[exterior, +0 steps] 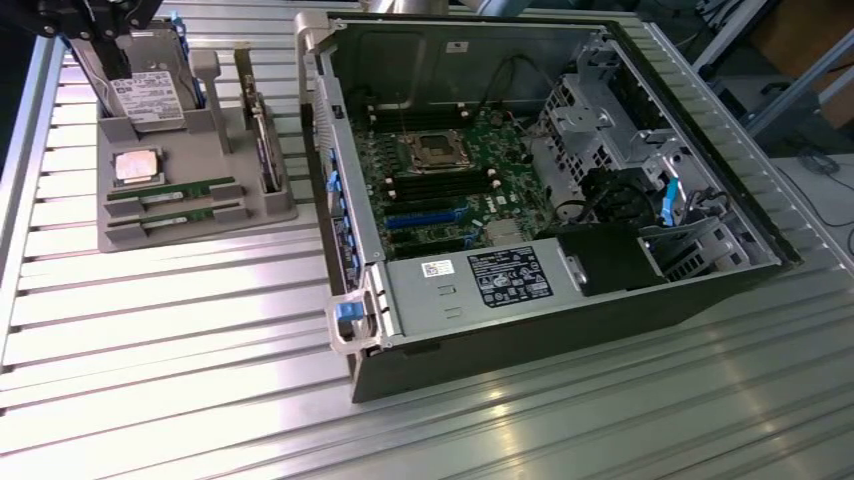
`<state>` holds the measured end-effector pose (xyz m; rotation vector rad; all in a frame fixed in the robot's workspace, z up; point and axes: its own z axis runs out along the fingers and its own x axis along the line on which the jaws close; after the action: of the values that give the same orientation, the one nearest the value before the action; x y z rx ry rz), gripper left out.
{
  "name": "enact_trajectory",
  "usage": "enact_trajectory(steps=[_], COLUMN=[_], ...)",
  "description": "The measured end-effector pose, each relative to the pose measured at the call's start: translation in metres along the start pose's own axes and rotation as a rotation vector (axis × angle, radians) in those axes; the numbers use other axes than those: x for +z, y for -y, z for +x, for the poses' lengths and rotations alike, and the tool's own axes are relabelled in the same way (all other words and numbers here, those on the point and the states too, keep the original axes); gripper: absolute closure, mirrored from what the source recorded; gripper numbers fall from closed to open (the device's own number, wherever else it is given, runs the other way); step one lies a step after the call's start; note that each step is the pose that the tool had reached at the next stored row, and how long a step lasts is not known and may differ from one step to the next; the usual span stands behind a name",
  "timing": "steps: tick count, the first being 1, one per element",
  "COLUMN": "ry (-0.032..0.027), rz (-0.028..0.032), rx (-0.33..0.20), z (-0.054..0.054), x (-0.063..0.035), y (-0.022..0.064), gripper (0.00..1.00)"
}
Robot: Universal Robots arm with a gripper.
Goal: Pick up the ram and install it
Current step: 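Pick up the ram and move it above insertion slot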
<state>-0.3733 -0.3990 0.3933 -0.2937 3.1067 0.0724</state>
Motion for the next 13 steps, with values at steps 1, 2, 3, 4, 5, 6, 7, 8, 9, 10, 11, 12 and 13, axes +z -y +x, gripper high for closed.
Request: enact_trajectory(steps=[1, 2, 3, 4, 5, 6, 7, 8, 9, 10, 11, 12, 13], ry=[-0.0011, -0.0018, -0.0022, -0.0031, -0.0036, -0.0040, -0.0049, -0.0059, -0.0068, -0.0077, -0.0084, -0.0095, -0.0105], rz=[-0.0006, -0.0010, -0.0013, -0.0017, -0.0020, -0.0022, -0.0027, -0.0033, -0.0038, -0.0042, -0.0047, -0.0052, -0.0058], rx=[-0.024, -0.040, -0.050, -0.070, -0.081, -0.089, -0.110, -0.132, -0.154, -0.170, -0.189, -0.212, -0.235], z=[0.0000, 0.0000, 0.0000, 0.0000, 0.0000, 0.0000, 0.0000, 0.0000, 0.0000, 0.0000, 0.0000, 0.0000, 0.0000], x=[0.0000, 0.0000, 0.0000, 0.0000, 0.0000, 0.0000, 0.0000, 0.0000, 0.0000, 0.0000, 0.0000, 0.0000, 0.0000], y=[0.0000, 0.0000, 0.0000, 0.0000, 0.0000, 0.0000, 0.0000, 0.0000, 0.0000, 0.0000, 0.0000, 0.0000, 0.0000], gripper=[0.90, 0.90, 0.90, 0.90, 0.90, 0.90, 0.90, 0.90, 0.90, 0.90, 0.90, 0.90, 0.90])
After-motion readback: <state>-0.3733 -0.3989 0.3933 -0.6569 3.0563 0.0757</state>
